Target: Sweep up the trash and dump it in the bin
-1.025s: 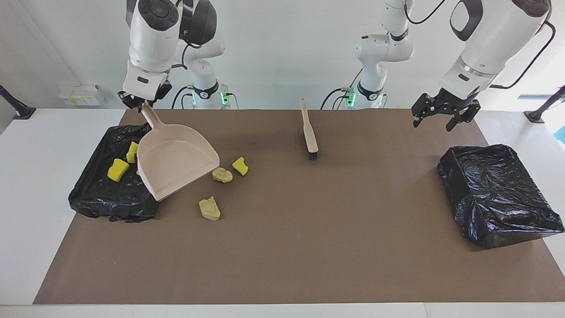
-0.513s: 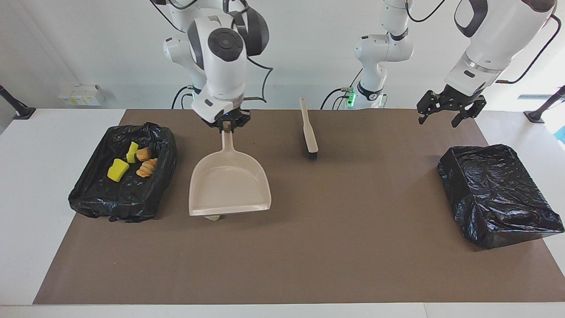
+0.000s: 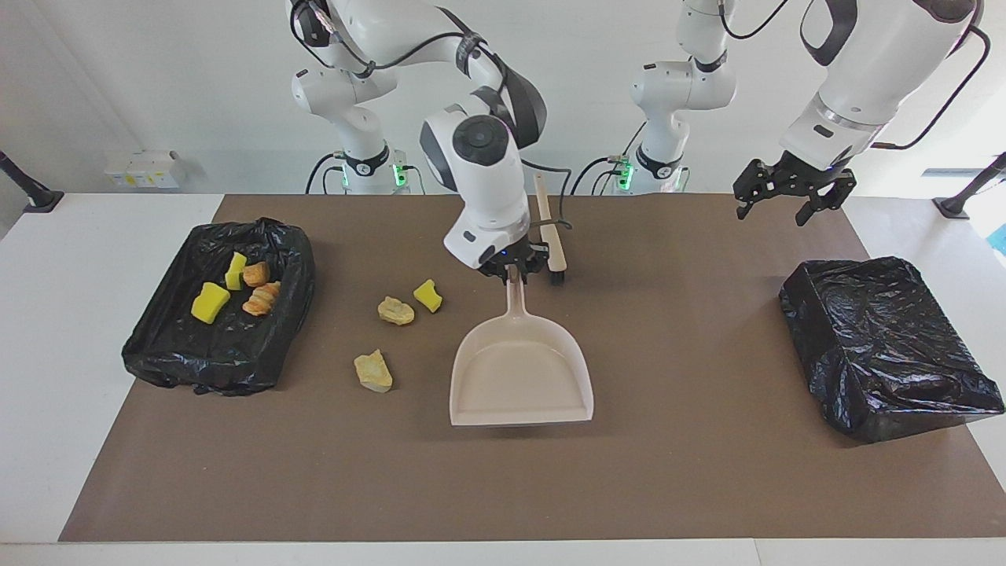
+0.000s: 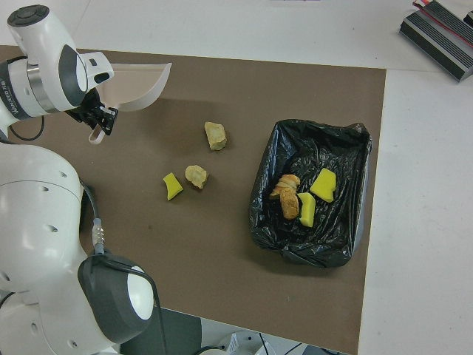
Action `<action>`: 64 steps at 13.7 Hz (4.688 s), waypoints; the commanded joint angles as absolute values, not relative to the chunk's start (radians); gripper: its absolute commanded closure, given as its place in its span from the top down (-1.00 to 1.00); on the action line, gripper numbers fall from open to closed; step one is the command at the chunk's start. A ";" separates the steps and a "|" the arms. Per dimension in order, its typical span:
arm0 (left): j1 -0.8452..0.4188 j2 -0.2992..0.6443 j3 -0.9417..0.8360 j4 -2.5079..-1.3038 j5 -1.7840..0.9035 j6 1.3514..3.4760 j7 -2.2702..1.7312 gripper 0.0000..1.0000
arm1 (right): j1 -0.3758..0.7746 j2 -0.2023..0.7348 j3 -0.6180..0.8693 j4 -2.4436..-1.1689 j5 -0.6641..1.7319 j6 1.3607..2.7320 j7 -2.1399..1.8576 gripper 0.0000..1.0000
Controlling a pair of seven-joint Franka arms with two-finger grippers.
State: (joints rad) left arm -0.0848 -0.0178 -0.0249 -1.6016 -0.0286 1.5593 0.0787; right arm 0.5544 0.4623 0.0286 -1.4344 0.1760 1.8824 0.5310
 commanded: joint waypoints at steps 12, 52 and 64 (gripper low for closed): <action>-0.126 -0.051 -0.026 -1.646 -0.026 1.578 0.072 1.00 | 0.611 0.634 0.029 -1.359 0.181 2.000 0.543 0.28; -0.584 0.264 -0.029 -1.911 0.020 2.289 -0.526 0.60 | 0.767 -0.053 0.014 -2.155 0.289 1.947 0.701 -1.00; -0.587 0.265 -0.032 -1.945 -0.005 2.353 -0.509 0.06 | 0.373 -0.184 0.020 -2.224 -0.095 1.646 0.436 -1.00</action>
State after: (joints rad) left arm -0.5718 0.2967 -0.0429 -1.9029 0.0045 2.3291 -0.5175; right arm 0.4067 -0.1444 0.0040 -2.1917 -0.0246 1.6913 0.4981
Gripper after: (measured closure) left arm 0.366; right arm 0.731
